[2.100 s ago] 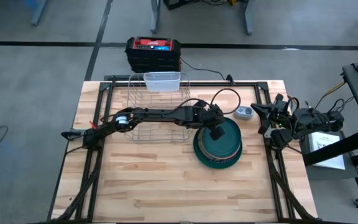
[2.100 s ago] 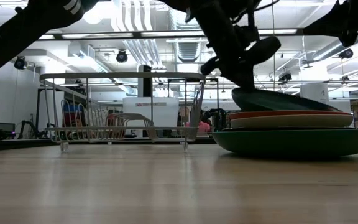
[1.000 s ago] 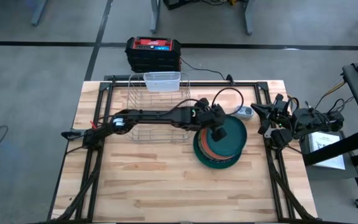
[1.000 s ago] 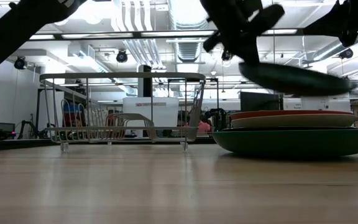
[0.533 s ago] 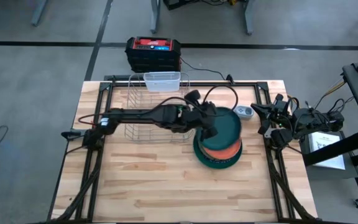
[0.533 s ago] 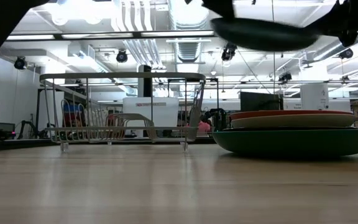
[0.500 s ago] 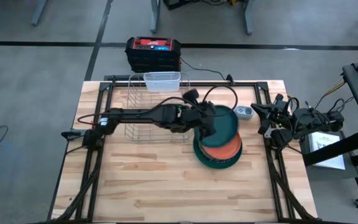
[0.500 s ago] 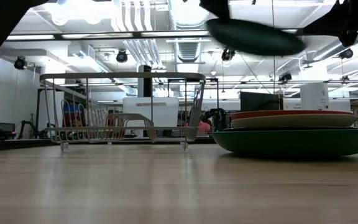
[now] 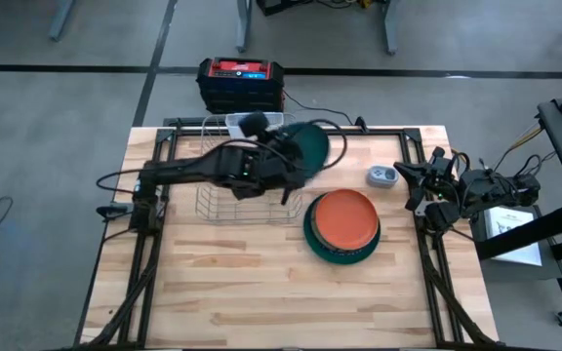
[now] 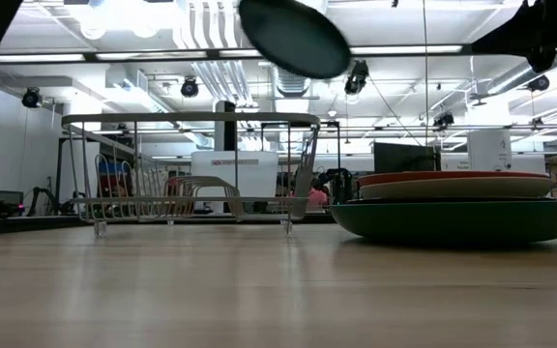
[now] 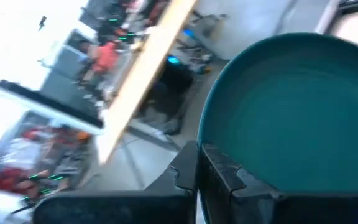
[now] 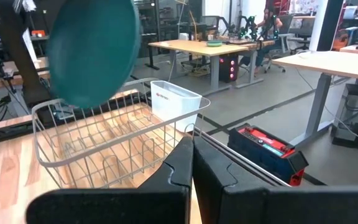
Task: Sort dishes
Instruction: Put the dark green plate into the dish rack
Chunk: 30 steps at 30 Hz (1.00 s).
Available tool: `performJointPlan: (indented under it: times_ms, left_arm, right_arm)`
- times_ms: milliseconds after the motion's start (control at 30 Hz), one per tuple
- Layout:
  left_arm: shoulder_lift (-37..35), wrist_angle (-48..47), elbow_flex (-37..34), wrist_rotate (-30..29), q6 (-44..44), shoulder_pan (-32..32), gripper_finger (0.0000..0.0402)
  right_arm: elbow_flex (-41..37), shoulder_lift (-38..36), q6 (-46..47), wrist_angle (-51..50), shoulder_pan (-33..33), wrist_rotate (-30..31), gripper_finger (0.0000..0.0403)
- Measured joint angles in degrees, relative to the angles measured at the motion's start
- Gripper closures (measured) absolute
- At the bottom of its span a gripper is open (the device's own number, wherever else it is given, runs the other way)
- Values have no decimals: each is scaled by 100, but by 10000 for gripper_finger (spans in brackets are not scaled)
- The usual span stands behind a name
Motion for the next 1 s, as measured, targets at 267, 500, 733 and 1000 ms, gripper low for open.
performJointPlan:
  times_ms: [267, 500, 733, 1000]
  left_arm:
    - [-274, -1713, 0, -493, -1413, 238, 401]
    - [-308, -1924, -90, -576, -1547, 481, 401]
    - [-315, -1929, -109, -587, -882, 849, 401]
    - [-406, -1931, -122, 393, -330, 1169, 401]
  right_arm:
    - [0, 0, -3, 1, 0, 2, 403]
    - [0, 2, -10, 0, -1, 2, 403]
    - [0, 0, -28, 0, -1, 2, 403]
    - [0, 0, -31, -2, -1, 1, 403]
